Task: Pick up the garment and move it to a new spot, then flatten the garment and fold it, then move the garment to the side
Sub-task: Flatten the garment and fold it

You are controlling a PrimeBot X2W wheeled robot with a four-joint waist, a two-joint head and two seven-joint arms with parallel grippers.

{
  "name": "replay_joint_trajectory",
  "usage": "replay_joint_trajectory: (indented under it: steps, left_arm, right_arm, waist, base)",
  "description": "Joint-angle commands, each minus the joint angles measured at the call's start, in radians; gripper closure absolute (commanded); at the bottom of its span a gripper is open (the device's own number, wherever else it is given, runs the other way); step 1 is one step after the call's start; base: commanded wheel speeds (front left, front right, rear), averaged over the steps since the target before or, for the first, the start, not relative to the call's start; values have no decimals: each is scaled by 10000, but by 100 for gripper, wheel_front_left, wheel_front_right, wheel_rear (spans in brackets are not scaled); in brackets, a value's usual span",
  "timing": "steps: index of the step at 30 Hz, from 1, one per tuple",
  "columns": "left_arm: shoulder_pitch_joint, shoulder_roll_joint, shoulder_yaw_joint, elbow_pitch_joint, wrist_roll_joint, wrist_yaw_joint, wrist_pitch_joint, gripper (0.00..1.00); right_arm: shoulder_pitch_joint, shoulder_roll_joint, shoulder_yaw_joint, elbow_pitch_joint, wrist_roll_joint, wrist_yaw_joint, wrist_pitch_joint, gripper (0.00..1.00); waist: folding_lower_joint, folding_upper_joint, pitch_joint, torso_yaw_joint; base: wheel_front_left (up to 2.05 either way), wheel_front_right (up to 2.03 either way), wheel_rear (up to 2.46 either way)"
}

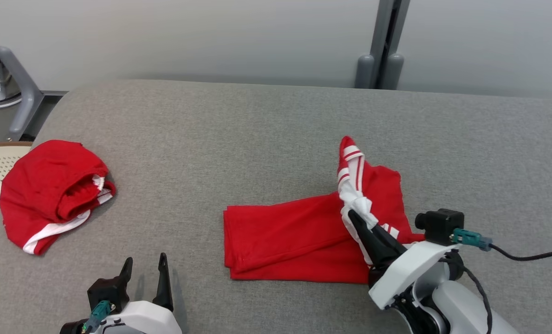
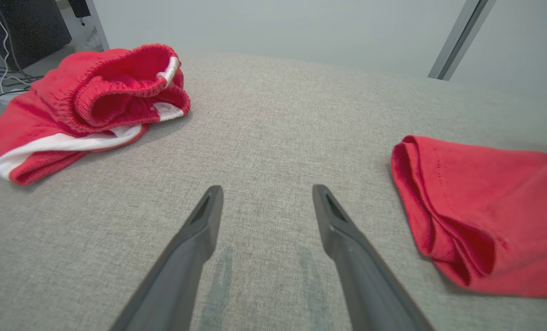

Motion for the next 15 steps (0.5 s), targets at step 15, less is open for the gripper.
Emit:
replay_joint_trajectory:
  steps: [15]
  left_arm:
    - [-267,45,-846,-31,-193,64,-21,0]
  right_arm:
    - [-1131,965,1890,1275,424,0,-38,100]
  waist:
    - [0,0,114,1425]
  base:
    - [0,0,0]
